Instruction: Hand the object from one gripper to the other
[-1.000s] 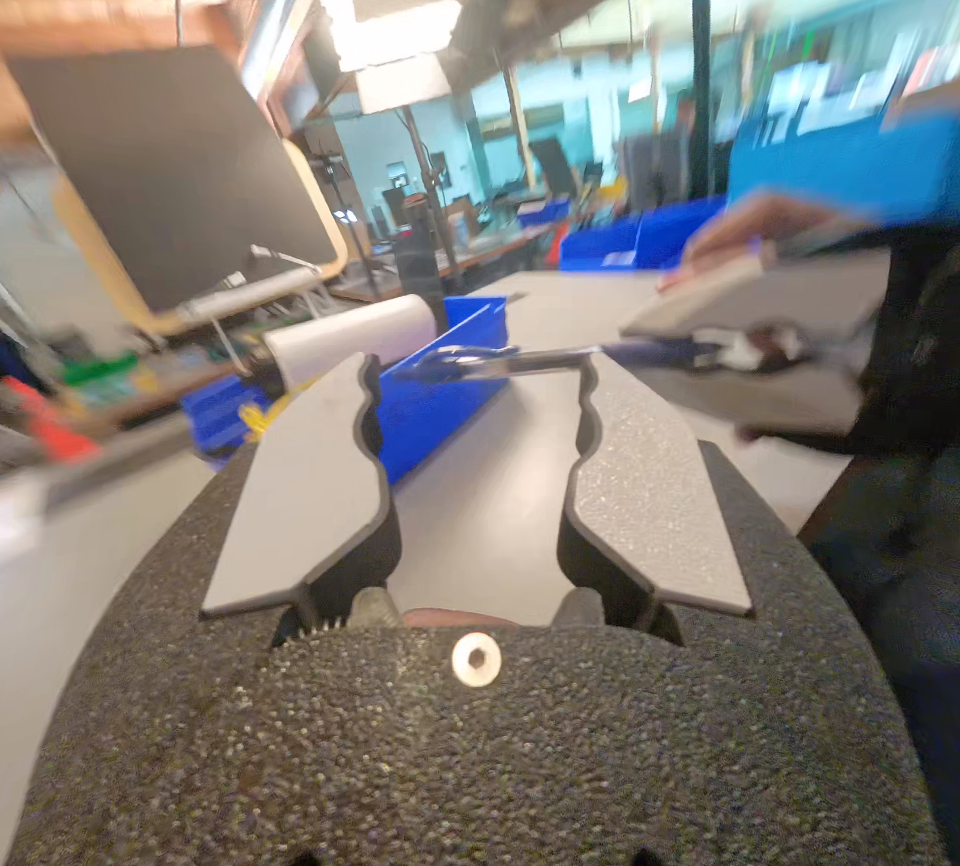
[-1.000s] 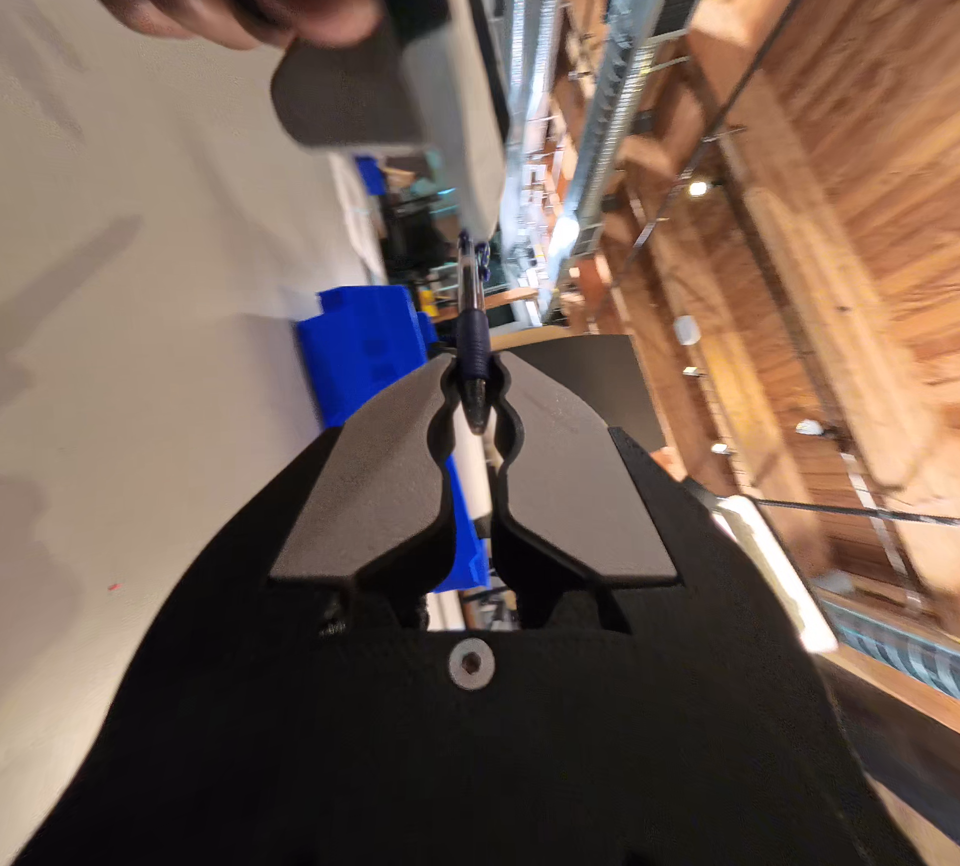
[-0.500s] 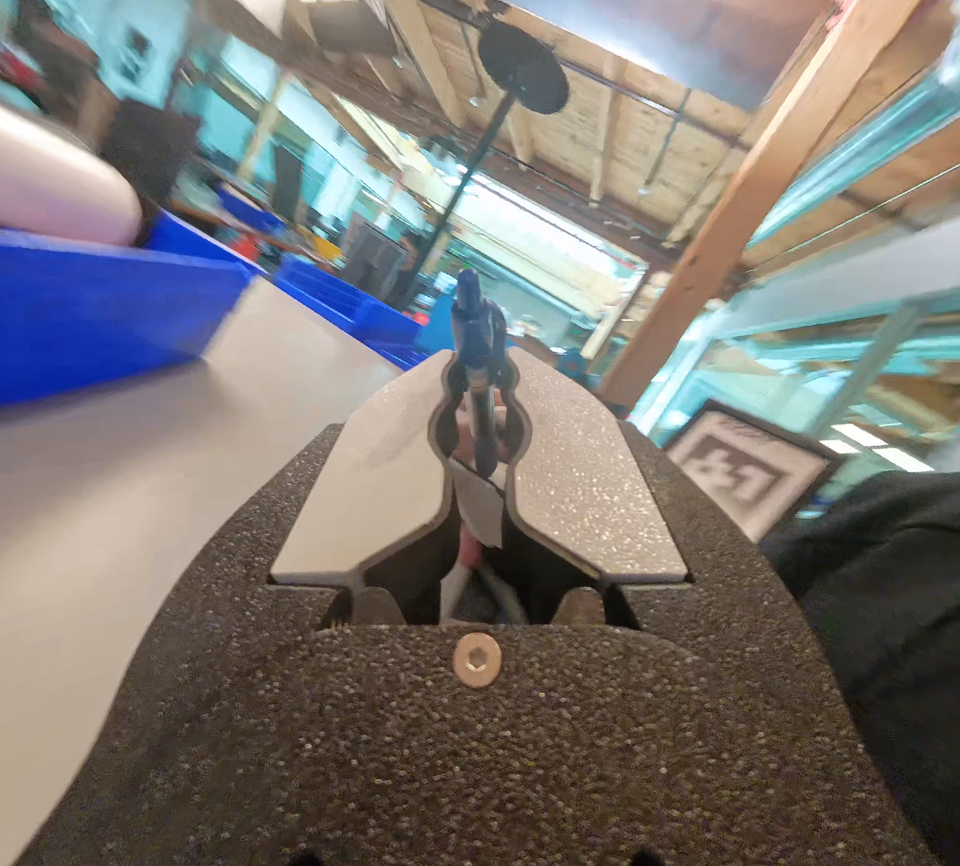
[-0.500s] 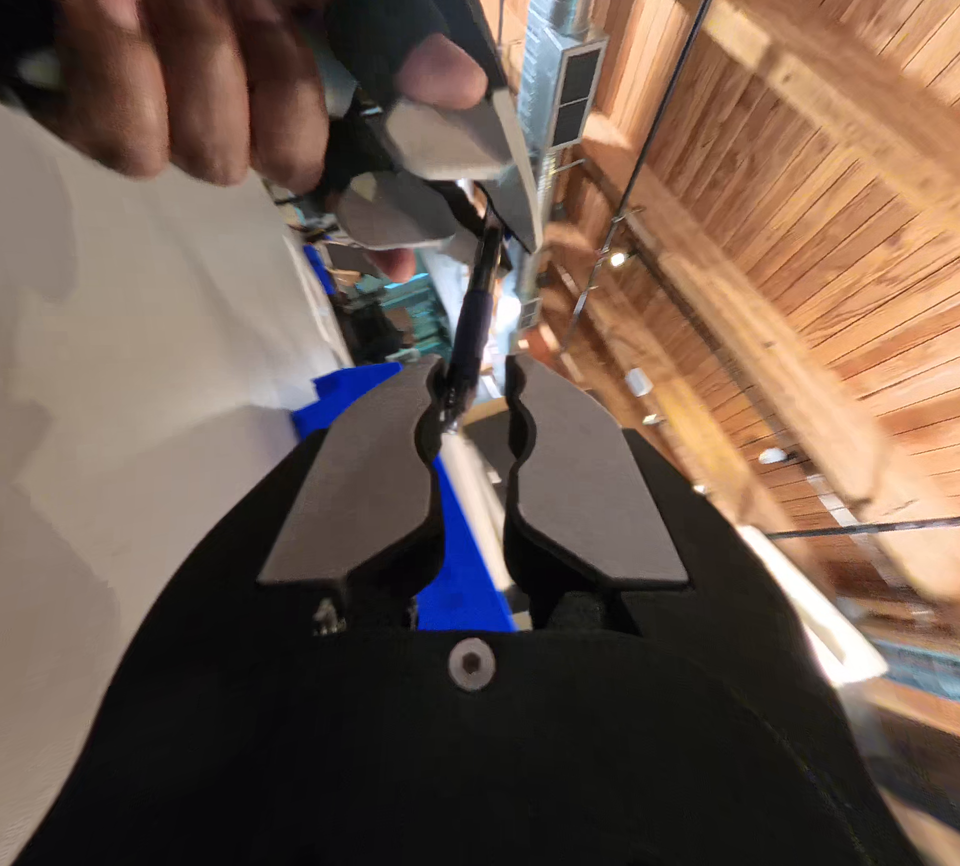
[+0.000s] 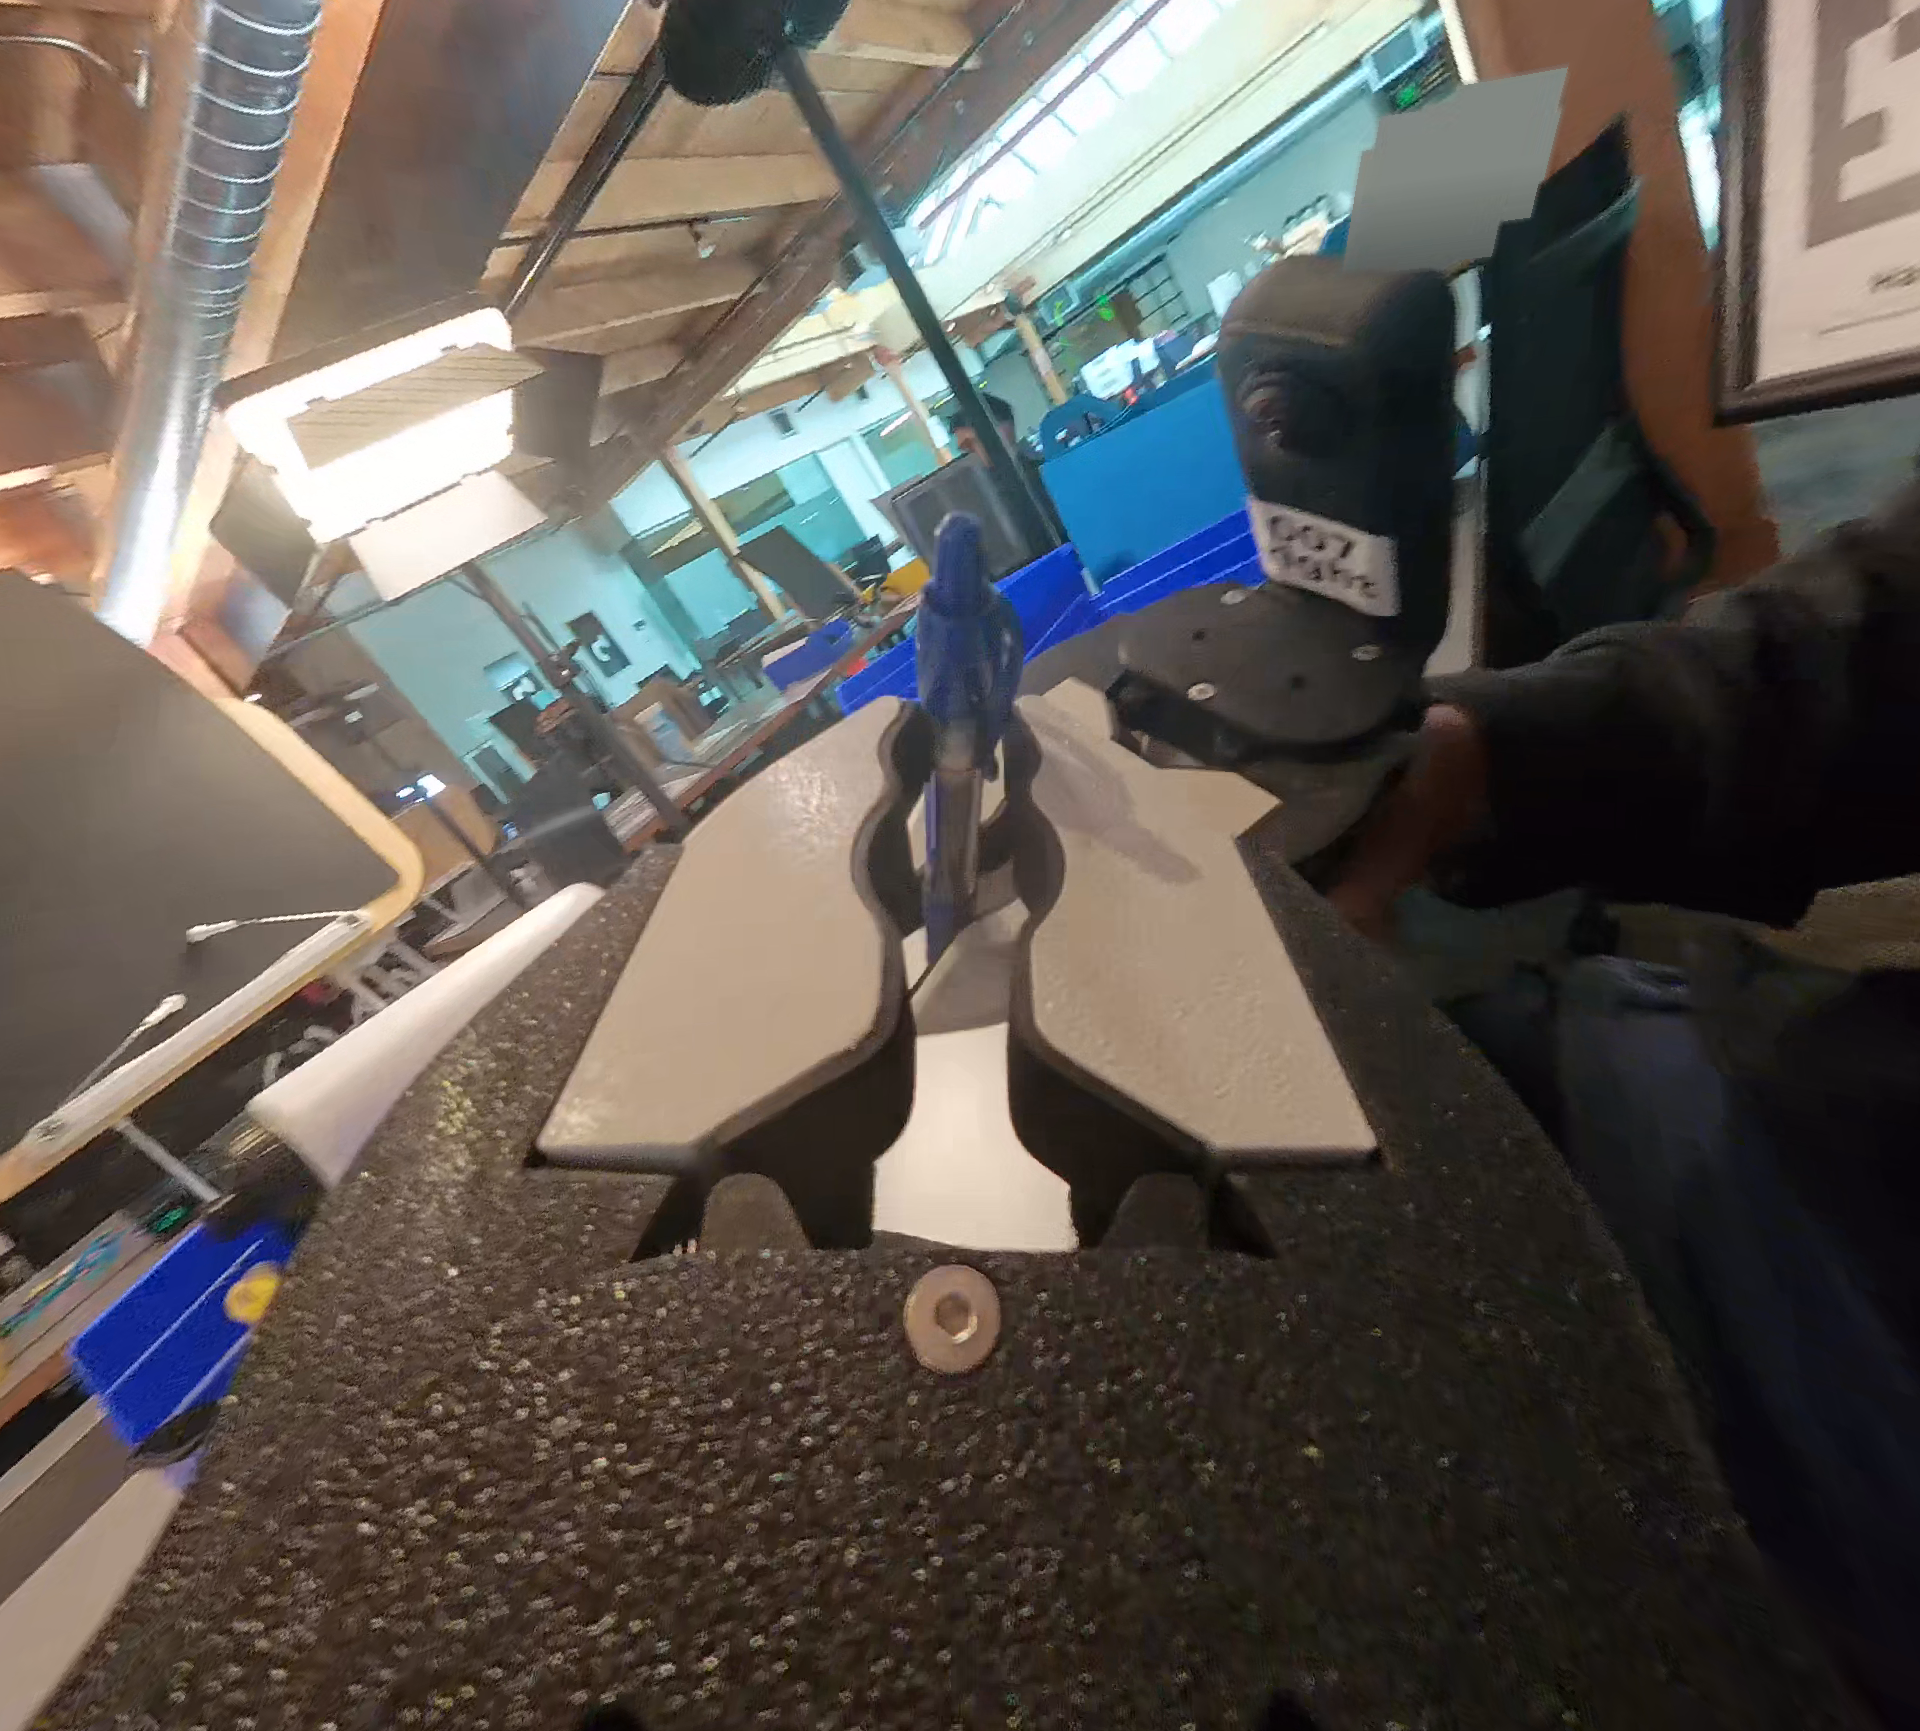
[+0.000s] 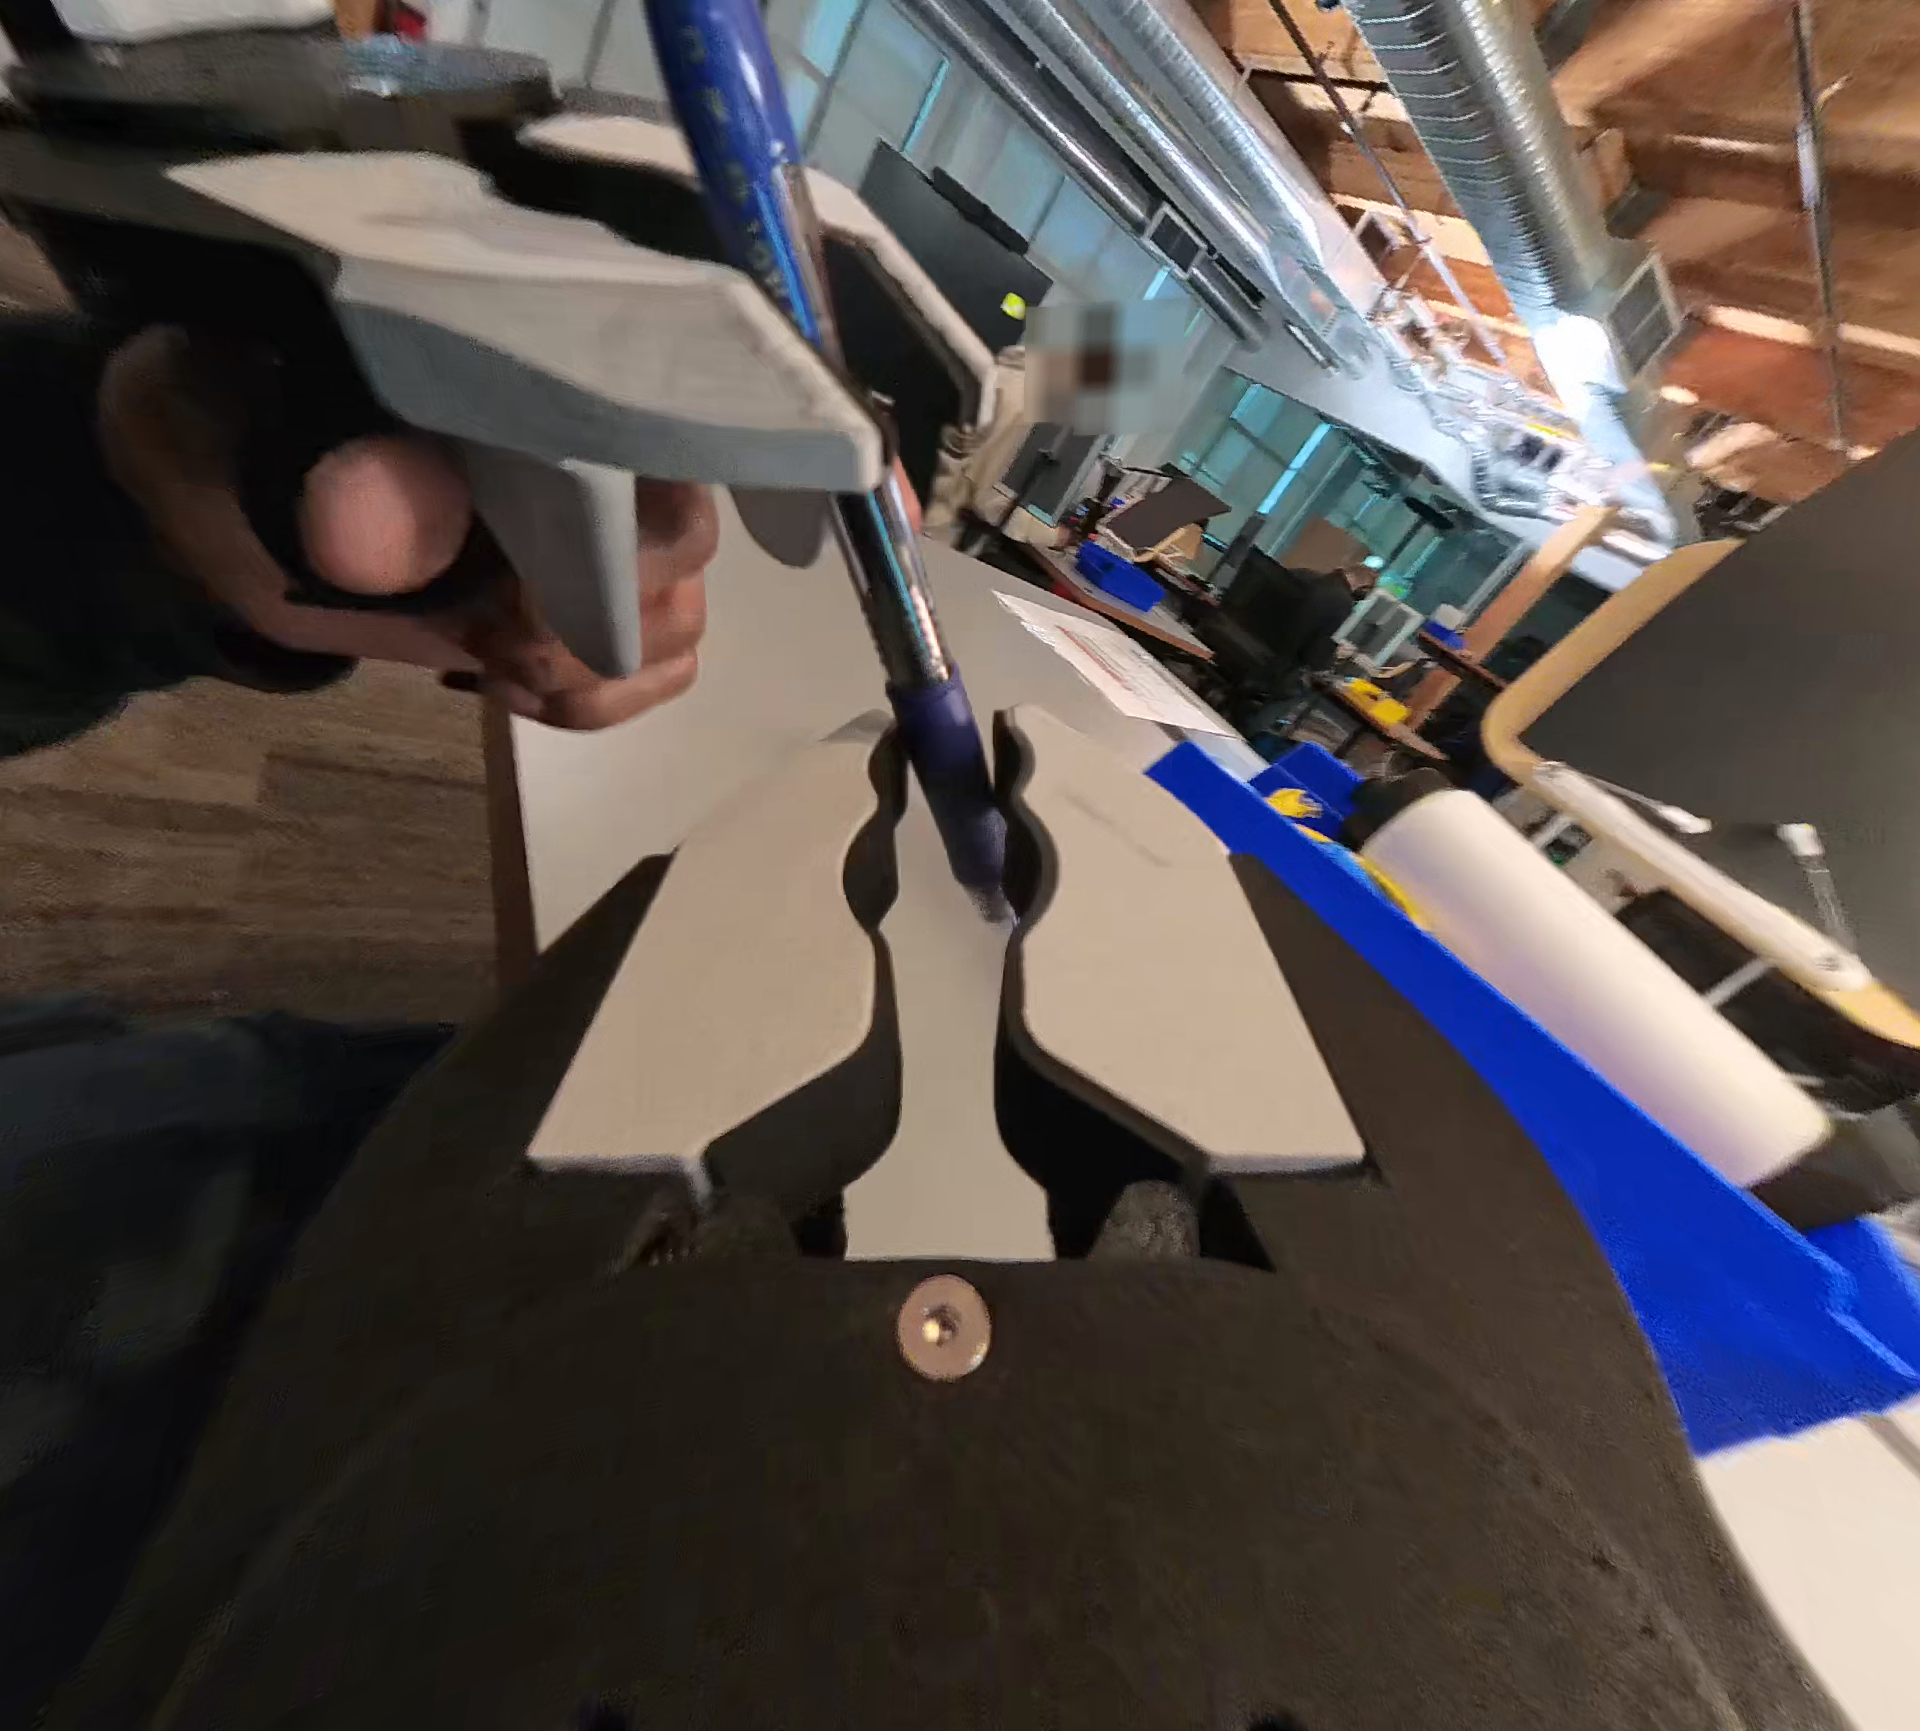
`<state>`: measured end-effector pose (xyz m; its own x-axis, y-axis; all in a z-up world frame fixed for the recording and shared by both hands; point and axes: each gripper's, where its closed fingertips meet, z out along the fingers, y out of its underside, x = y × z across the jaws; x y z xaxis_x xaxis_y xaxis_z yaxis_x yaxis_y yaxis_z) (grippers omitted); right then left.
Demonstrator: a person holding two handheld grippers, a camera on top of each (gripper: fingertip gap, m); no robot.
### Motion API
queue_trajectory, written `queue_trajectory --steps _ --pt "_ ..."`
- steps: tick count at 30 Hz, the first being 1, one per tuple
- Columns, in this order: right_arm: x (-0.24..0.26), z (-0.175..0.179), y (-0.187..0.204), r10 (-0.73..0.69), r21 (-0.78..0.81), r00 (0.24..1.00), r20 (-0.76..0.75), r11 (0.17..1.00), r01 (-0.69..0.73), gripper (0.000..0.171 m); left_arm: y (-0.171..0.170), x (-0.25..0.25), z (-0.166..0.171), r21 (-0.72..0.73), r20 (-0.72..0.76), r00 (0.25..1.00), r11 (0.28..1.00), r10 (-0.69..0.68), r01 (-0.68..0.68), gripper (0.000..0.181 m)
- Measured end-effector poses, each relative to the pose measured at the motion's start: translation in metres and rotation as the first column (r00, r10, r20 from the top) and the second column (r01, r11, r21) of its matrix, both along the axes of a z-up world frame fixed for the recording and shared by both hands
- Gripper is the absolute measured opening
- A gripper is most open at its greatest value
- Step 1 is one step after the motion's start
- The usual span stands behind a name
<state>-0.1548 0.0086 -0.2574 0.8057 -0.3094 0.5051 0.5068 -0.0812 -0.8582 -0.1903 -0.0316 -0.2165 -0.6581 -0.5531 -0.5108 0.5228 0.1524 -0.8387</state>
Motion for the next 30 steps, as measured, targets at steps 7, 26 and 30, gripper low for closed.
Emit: queue_trajectory --steps 7,26,30 --pt "-0.018 0.023 -0.011 0.504 0.381 0.733 -0.457 0.856 -0.350 0.011 0.007 0.000 0.010 -0.125 -0.117 0.990 0.990 -0.075 0.060 0.050" --pt "-0.036 -0.018 0.015 0.379 0.329 0.062 -0.923 0.863 -0.384 0.011 0.061 0.046 -0.019 0.229 0.662 0.626 0.685 0.411 -0.692 0.051" --pt "-0.047 -0.027 0.023 0.348 0.302 0.042 -0.937 0.863 -0.406 0.011 0.054 0.057 -0.037 0.252 0.690 0.594 0.633 0.414 -0.732 0.037"
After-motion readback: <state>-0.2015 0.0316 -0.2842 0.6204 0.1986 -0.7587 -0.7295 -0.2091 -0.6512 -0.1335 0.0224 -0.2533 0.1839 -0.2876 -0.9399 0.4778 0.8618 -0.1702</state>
